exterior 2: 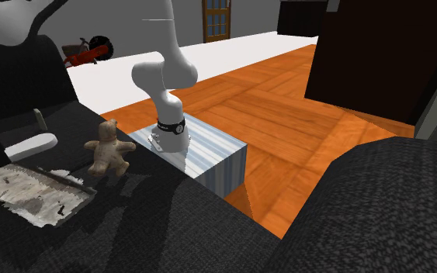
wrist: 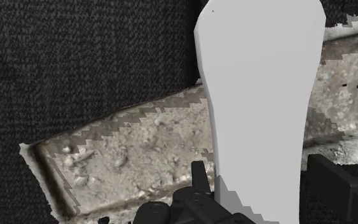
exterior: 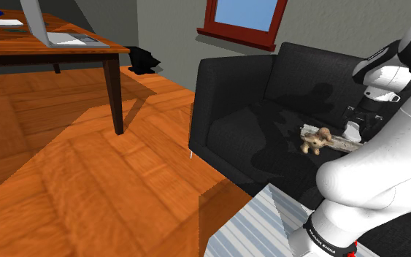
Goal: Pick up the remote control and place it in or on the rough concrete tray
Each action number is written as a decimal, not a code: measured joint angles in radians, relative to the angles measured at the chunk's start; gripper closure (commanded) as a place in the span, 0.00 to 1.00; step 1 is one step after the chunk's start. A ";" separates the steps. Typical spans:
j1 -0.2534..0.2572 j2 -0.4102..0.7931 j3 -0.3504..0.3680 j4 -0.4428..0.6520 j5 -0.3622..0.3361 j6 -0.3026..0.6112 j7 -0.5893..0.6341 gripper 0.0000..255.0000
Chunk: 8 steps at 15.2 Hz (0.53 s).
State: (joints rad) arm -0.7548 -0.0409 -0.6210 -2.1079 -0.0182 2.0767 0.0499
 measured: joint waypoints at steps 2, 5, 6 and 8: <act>0.000 0.011 -0.001 -0.017 0.007 0.026 -0.004 1.00; -0.001 0.037 -0.003 -0.036 0.025 0.067 -0.017 1.00; -0.001 0.042 -0.004 -0.044 0.028 0.078 -0.020 1.00; -0.001 0.047 -0.003 -0.050 0.032 0.089 -0.021 1.00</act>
State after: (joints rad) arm -0.7558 0.0065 -0.6242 -2.1581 0.0140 2.1655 0.0286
